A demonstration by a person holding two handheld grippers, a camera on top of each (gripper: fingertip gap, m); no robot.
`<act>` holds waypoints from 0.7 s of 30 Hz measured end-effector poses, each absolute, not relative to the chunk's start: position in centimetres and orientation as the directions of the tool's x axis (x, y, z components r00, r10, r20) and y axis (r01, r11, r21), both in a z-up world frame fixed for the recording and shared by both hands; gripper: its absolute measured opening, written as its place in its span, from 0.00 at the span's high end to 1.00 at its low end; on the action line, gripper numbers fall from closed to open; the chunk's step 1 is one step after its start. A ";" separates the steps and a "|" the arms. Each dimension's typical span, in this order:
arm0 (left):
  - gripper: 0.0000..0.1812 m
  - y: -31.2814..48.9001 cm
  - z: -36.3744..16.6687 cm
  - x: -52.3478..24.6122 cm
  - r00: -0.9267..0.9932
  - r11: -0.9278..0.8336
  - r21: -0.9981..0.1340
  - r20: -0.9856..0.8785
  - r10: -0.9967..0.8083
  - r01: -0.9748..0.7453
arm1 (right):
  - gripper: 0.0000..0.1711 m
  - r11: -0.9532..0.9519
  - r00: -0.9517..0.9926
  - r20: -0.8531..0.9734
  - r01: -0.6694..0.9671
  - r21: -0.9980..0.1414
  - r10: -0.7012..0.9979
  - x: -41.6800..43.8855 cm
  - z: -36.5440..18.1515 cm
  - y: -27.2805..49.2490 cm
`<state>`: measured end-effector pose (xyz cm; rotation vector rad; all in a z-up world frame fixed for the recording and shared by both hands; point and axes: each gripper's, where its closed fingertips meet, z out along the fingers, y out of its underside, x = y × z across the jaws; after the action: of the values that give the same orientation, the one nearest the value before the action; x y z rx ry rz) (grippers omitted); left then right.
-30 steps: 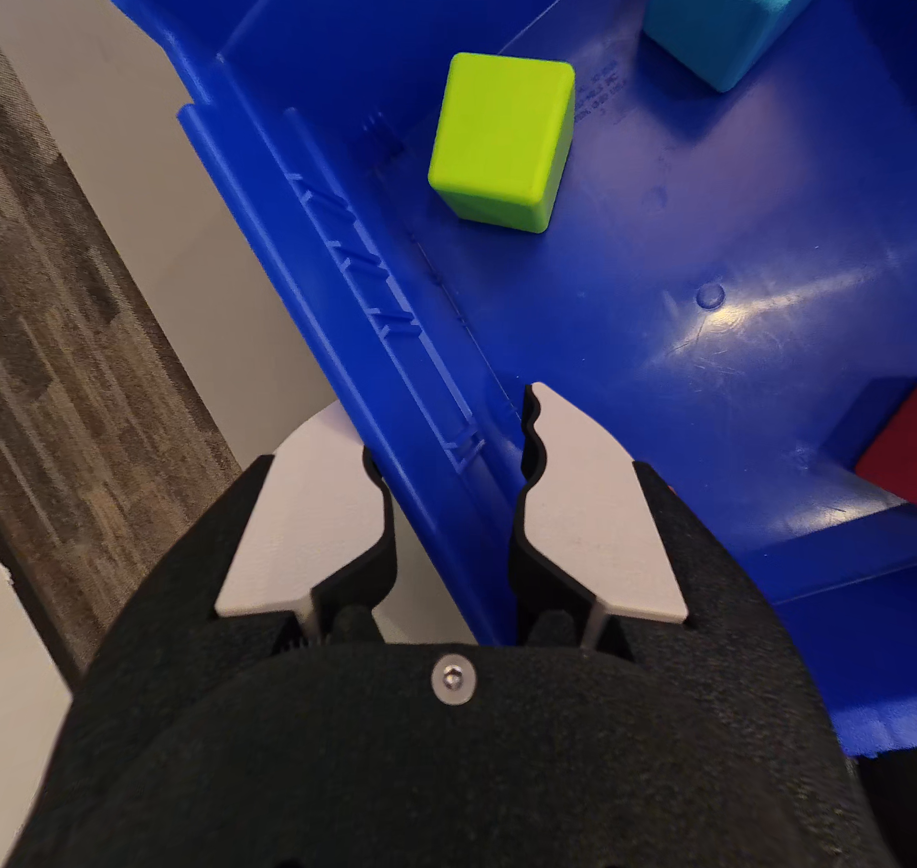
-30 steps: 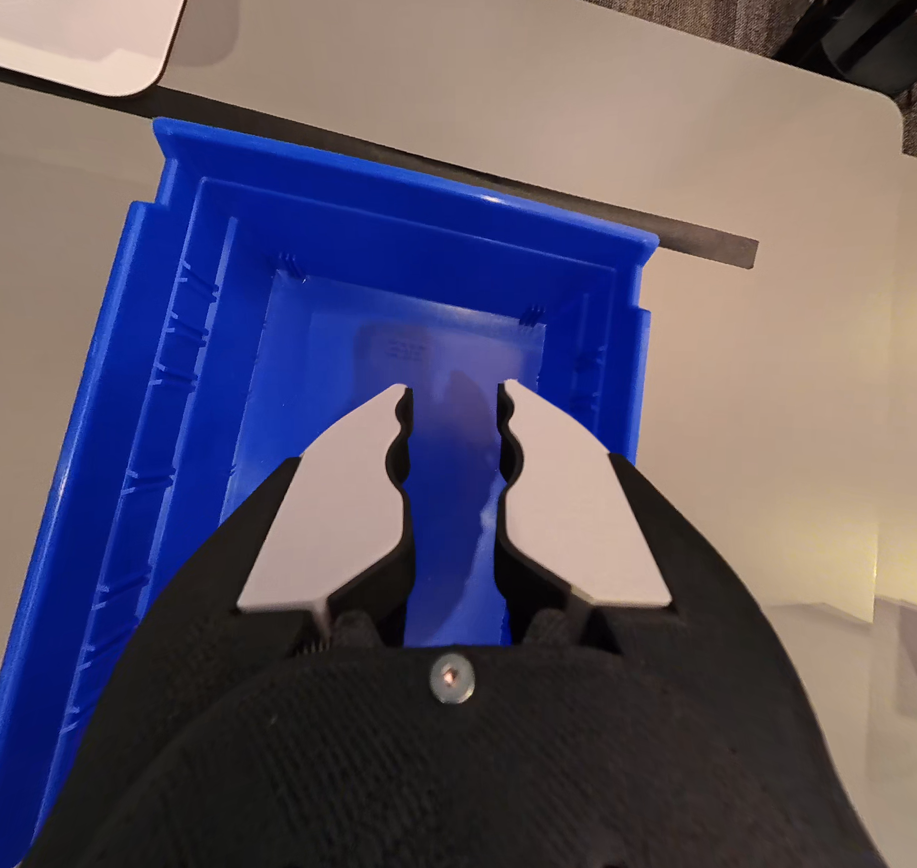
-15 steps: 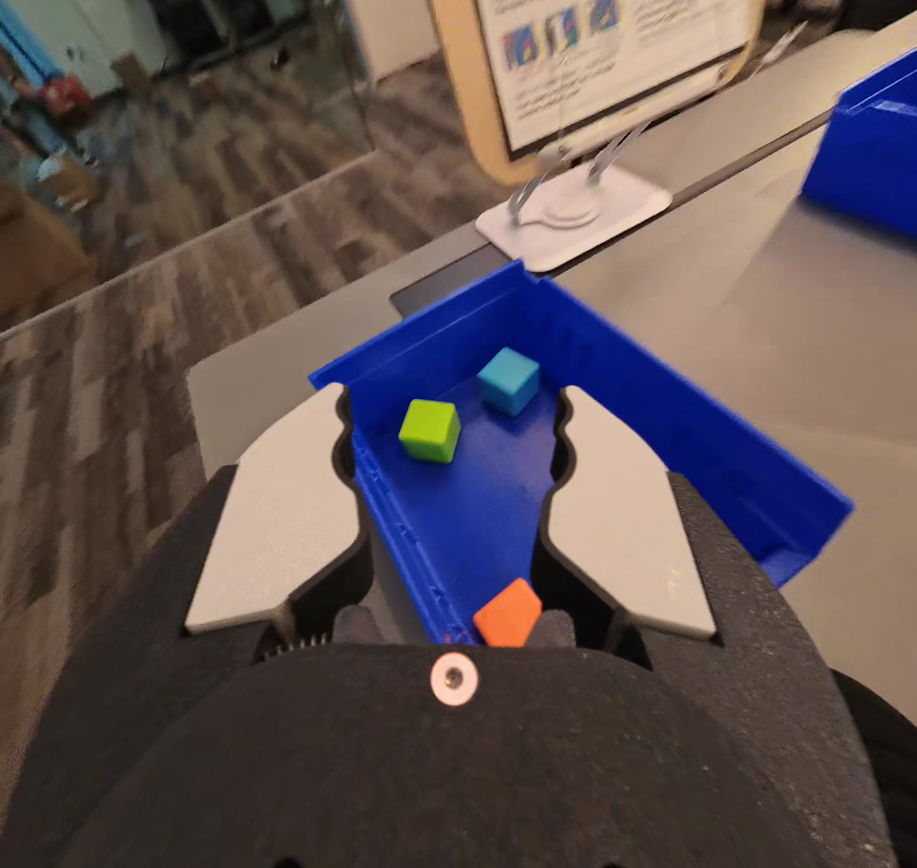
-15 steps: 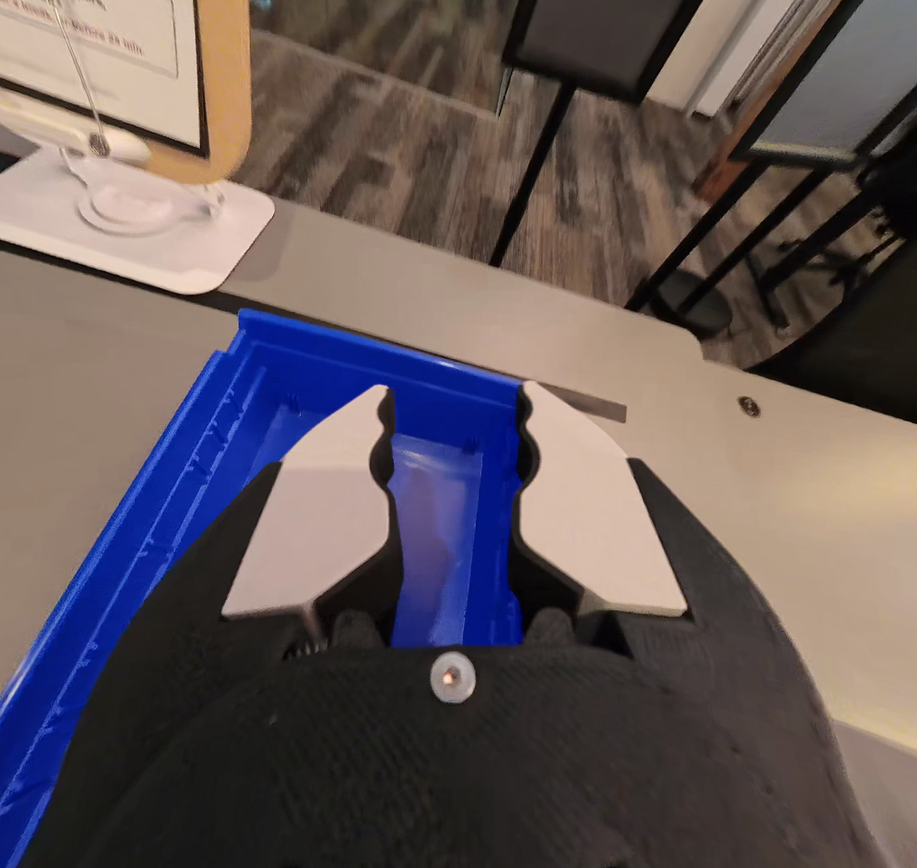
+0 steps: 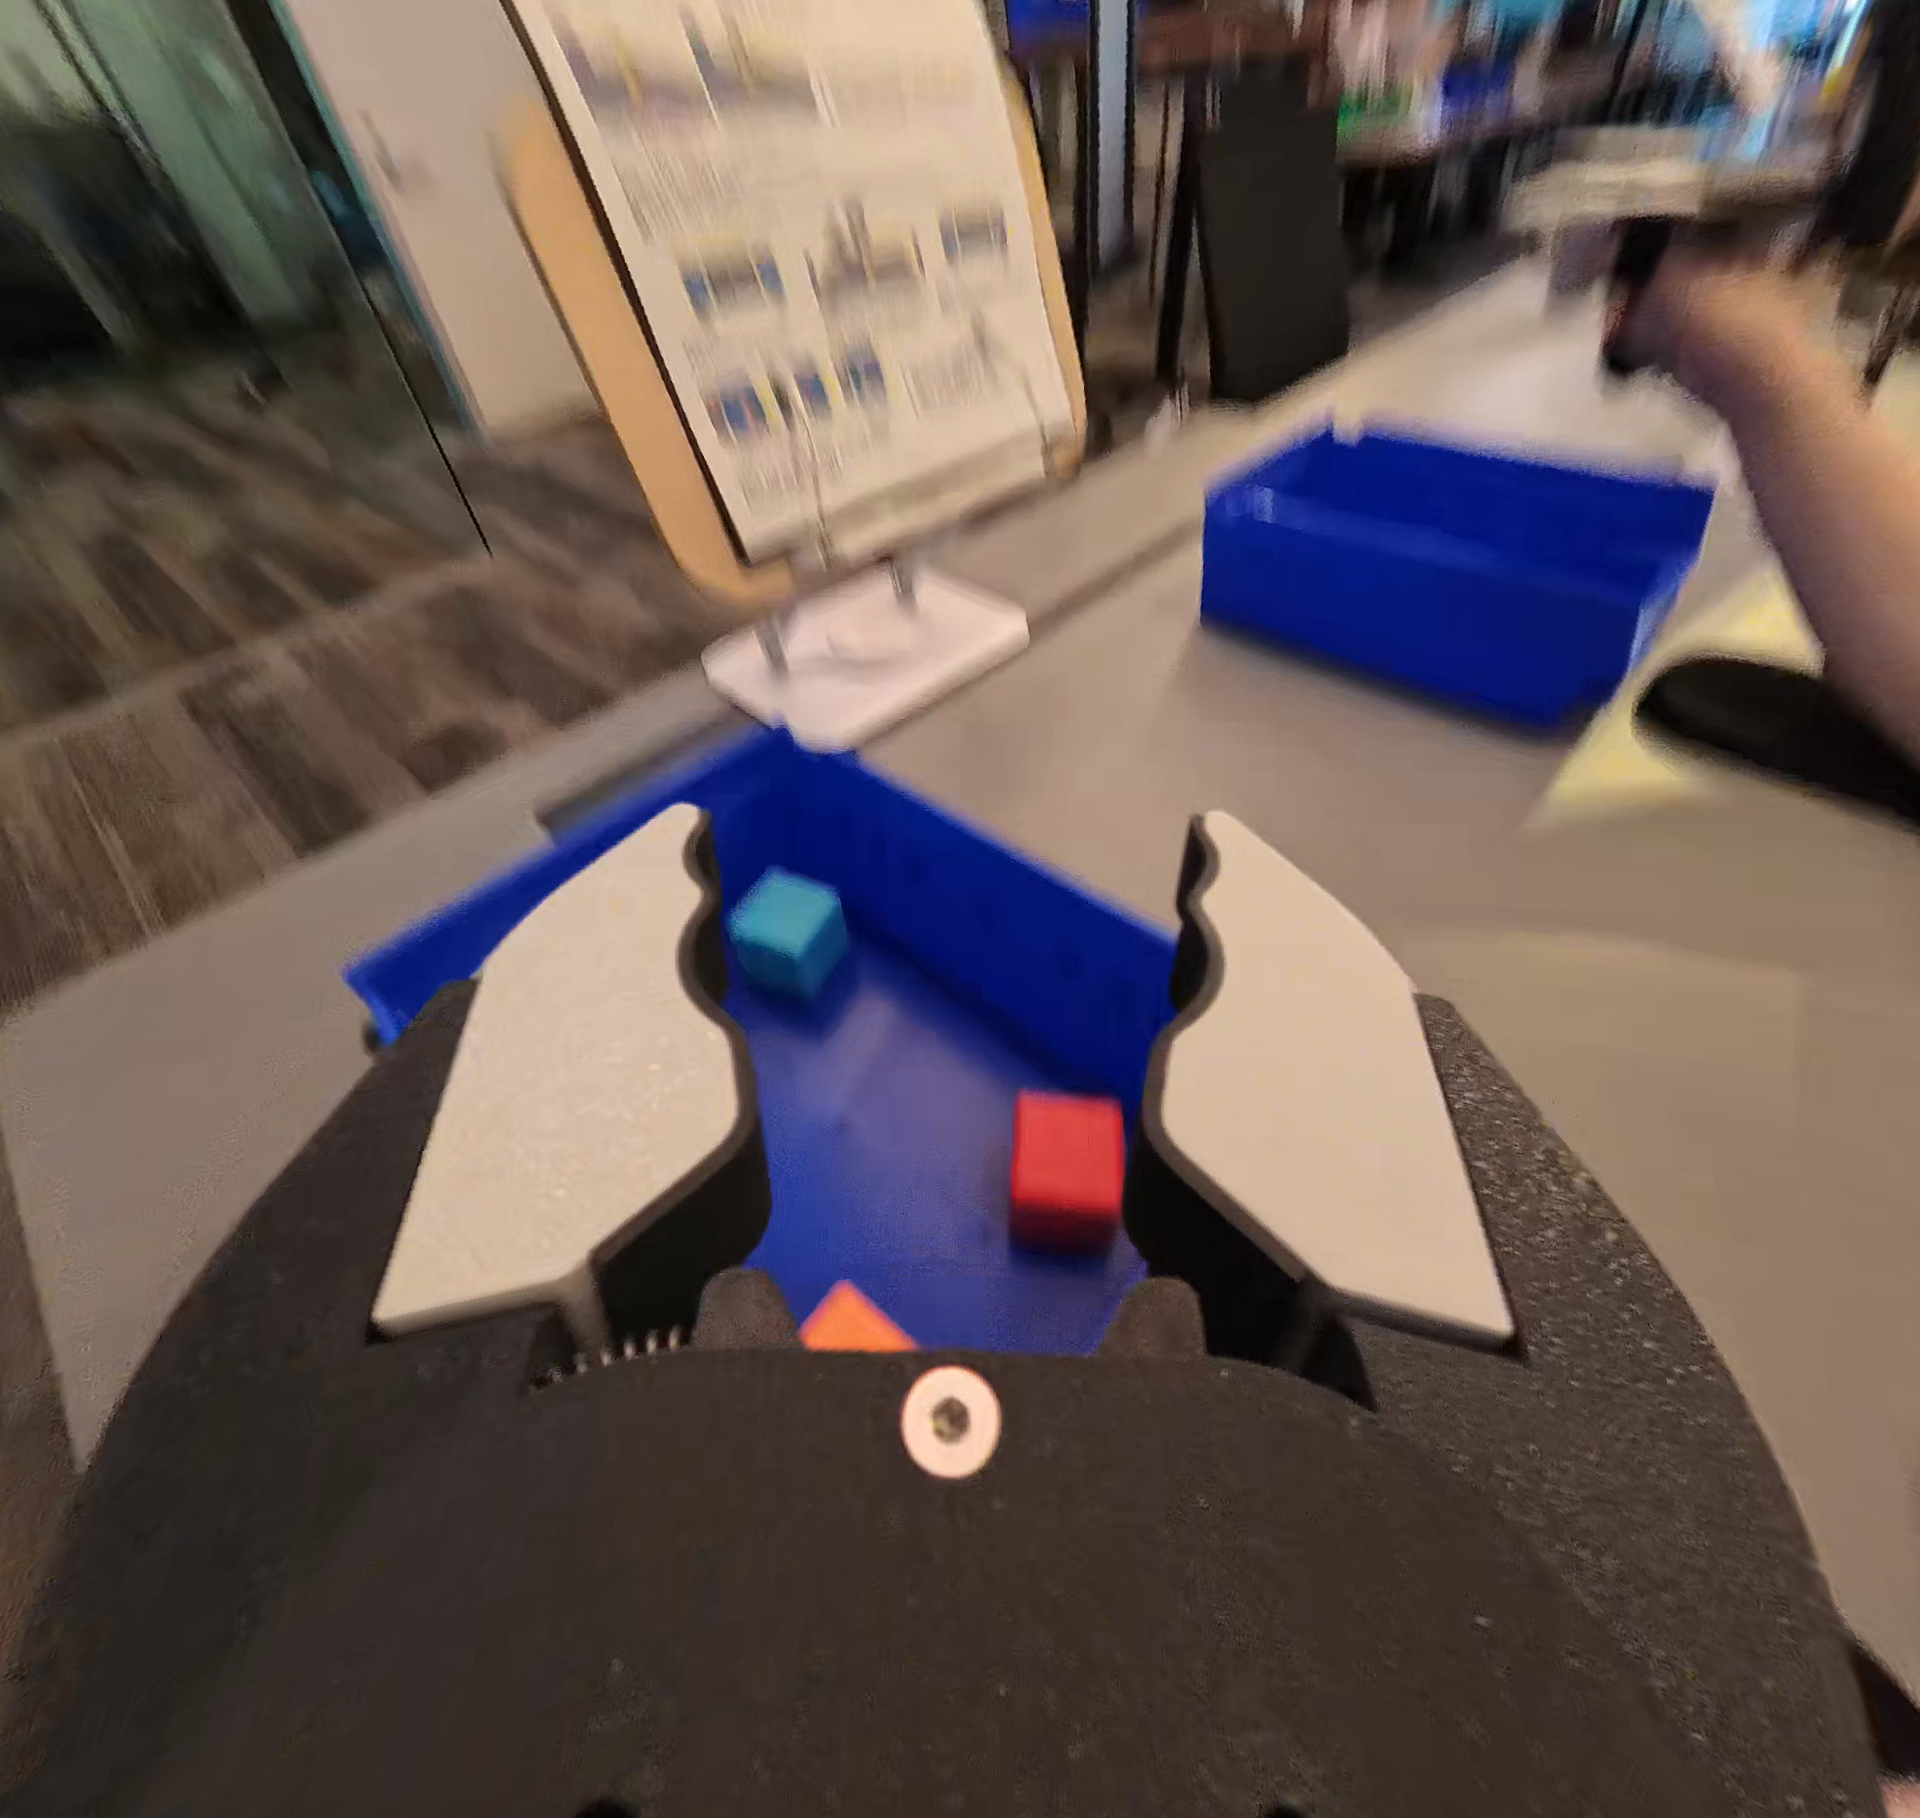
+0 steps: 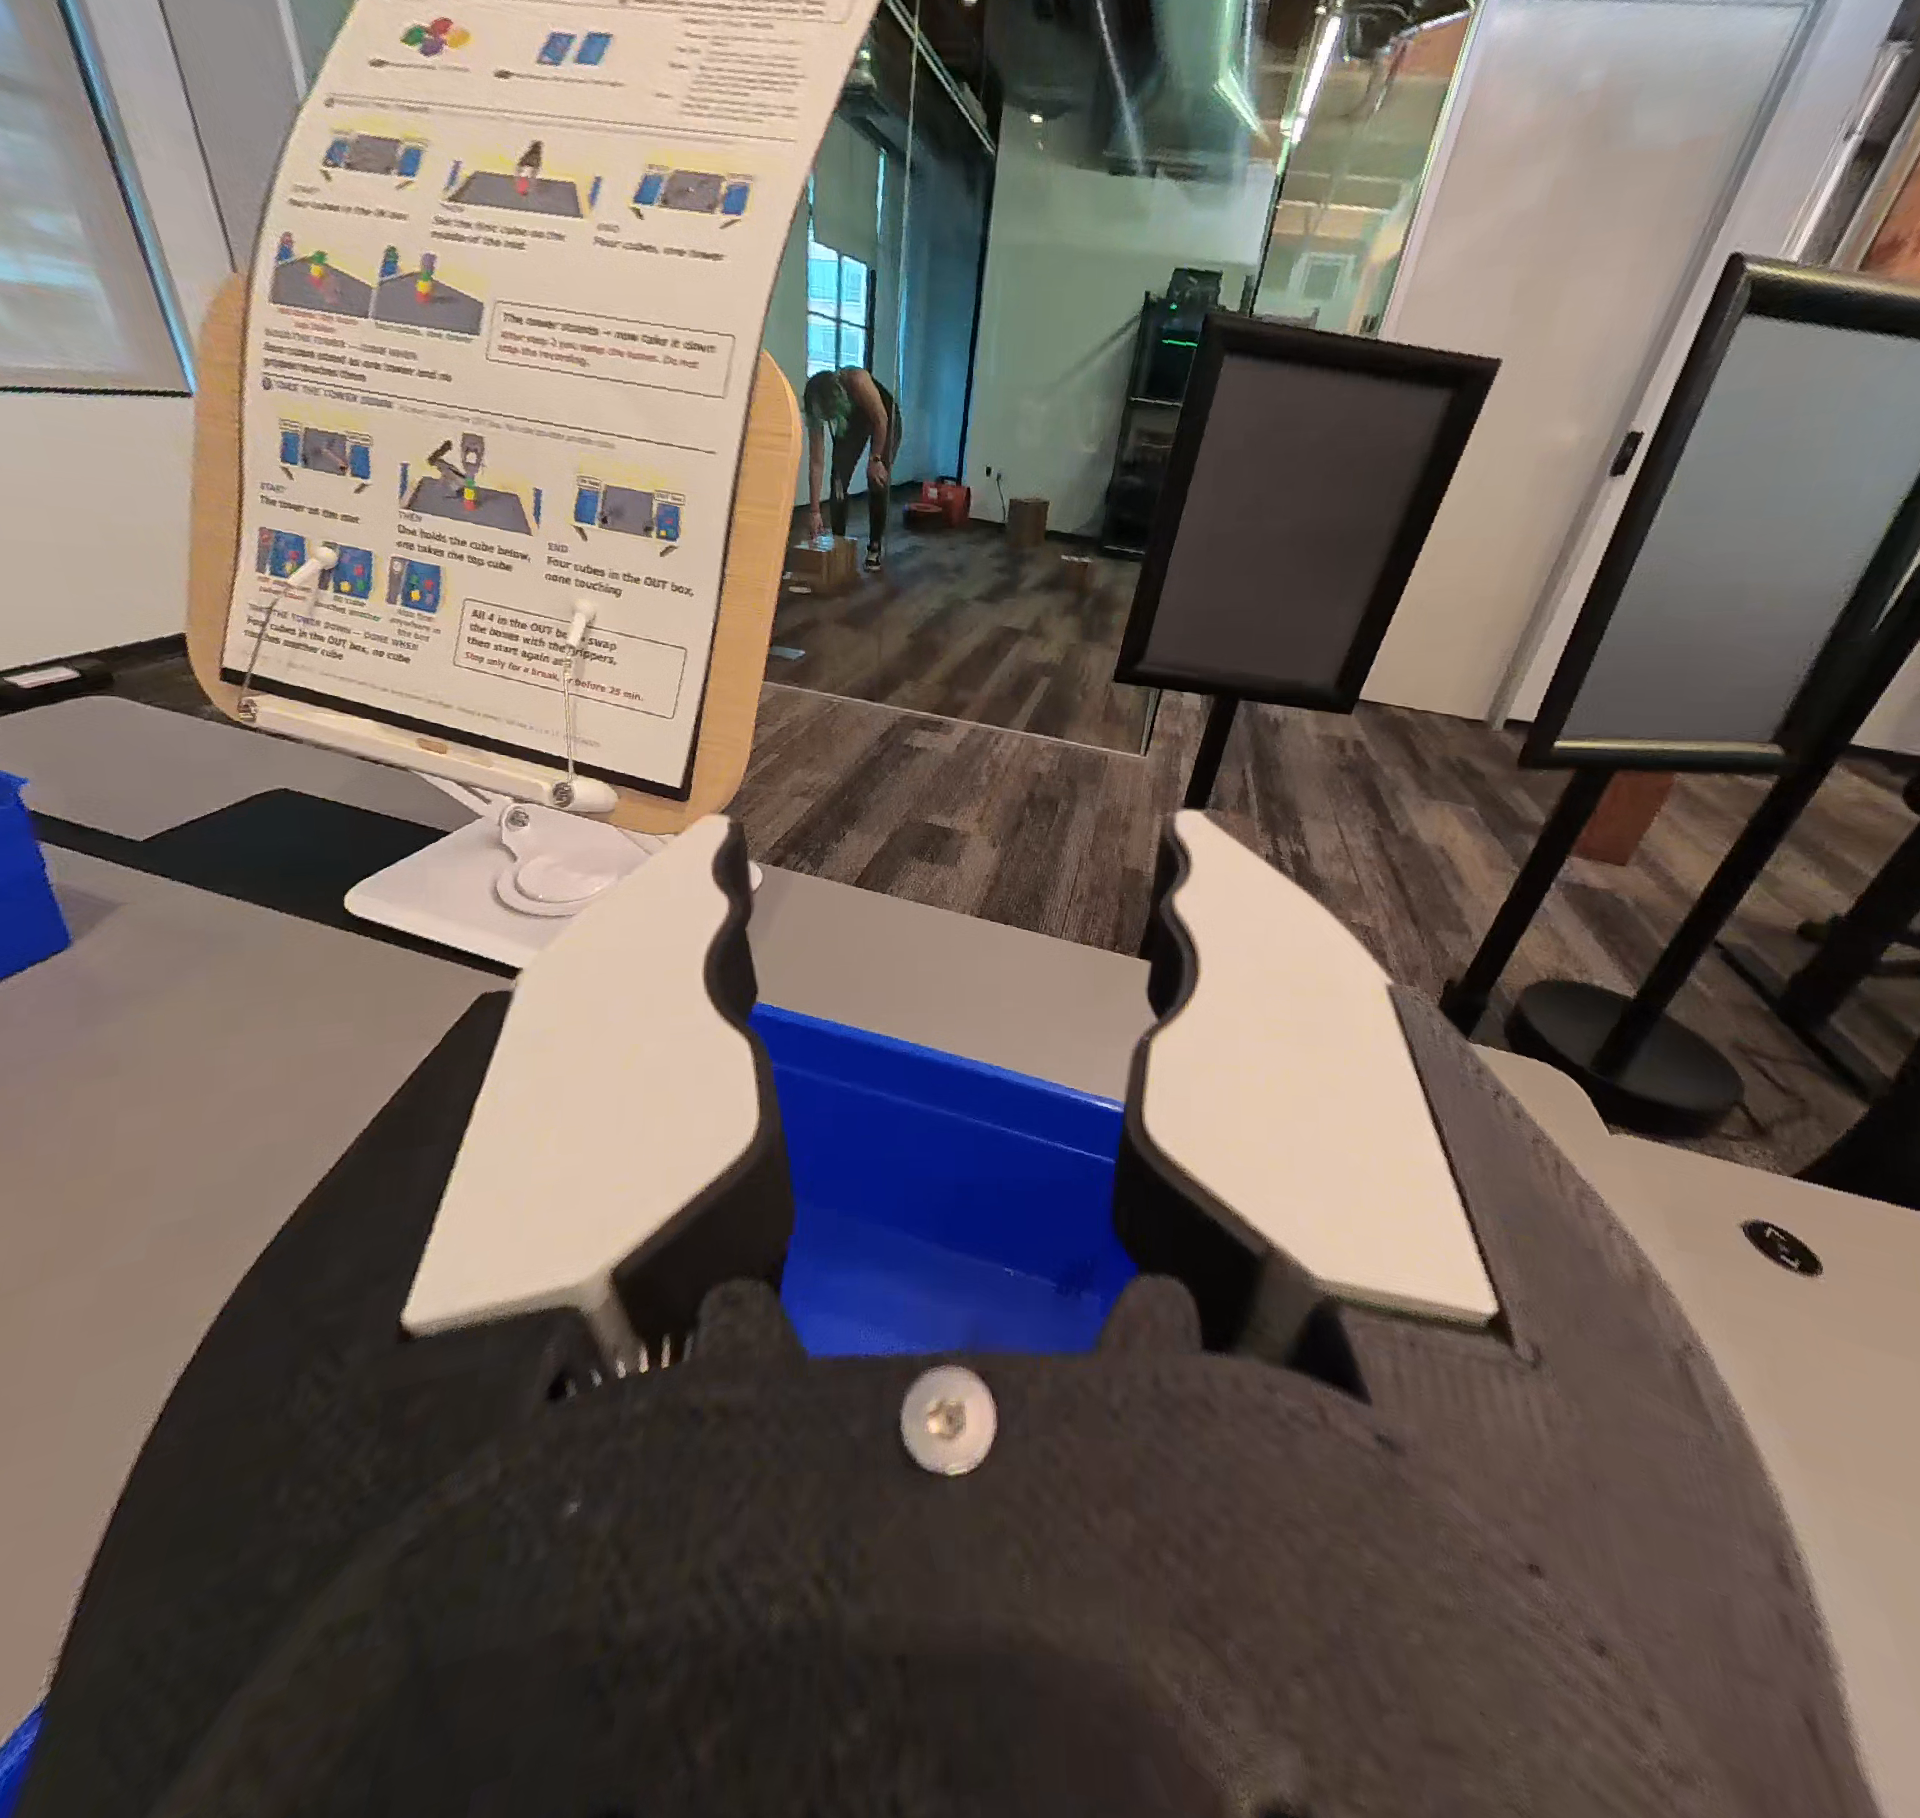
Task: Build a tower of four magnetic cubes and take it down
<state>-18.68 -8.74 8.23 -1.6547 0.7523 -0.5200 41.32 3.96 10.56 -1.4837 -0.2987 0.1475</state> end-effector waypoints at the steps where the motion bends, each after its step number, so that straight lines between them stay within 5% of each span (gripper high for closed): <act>1: 0.53 -8.9 6.1 -18.4 0.679 -0.176 -0.940 -0.075 -0.730 -0.293 | 0.56 0.088 0.951 0.110 0.088 -0.992 0.289 41.2 10.6 3.9; 6: 0.55 -7.9 -0.8 -17.5 0.626 -0.324 -0.719 -0.196 -0.755 -0.615 | 0.56 0.036 0.949 0.090 0.083 -0.996 0.303 41.1 9.8 4.3; 14: 0.59 -8.2 -8.4 -15.2 0.574 -0.516 -0.388 -0.045 -0.817 -0.764 | 0.56 -0.034 0.950 0.115 0.130 -0.991 0.290 41.3 8.4 5.0; 21: 0.62 -8.5 -11.6 -15.1 0.567 -0.551 -0.210 -0.022 -0.823 -0.808 | 0.56 -0.050 0.950 0.113 0.133 -0.990 0.293 41.4 8.0 5.2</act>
<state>-15.07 -8.52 -11.59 -2.6023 1.3716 -0.1165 41.37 5.20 8.05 -1.6255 -0.3315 0.1337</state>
